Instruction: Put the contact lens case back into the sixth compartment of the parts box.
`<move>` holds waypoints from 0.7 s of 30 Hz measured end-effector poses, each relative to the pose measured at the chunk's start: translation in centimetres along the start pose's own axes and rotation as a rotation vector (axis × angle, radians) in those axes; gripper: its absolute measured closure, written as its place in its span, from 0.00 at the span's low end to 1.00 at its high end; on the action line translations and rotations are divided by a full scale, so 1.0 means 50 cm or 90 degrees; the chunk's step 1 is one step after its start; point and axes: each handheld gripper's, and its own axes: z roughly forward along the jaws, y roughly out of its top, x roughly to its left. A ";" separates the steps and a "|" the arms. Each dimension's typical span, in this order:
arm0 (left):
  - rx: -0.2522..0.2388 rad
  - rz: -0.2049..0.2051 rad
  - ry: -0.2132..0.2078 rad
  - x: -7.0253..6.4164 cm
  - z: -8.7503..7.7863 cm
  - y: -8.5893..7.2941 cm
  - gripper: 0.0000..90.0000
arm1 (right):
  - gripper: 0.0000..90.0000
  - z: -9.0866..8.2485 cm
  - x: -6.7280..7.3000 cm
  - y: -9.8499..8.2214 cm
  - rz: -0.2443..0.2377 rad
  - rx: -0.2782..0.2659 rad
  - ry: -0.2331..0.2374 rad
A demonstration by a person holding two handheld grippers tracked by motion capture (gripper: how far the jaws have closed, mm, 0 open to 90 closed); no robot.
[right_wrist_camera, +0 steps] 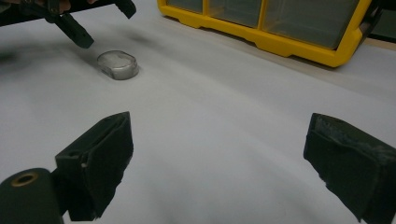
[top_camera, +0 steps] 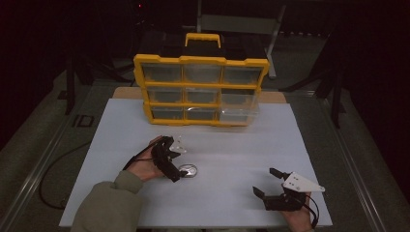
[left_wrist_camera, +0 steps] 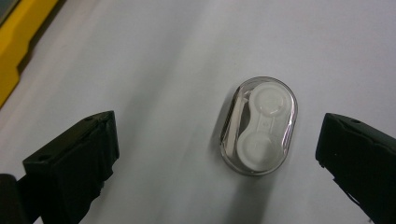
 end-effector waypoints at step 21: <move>0.057 0.020 -0.060 -0.019 0.045 0.006 0.32 | 0.09 0.000 0.000 0.000 -0.002 0.000 -0.001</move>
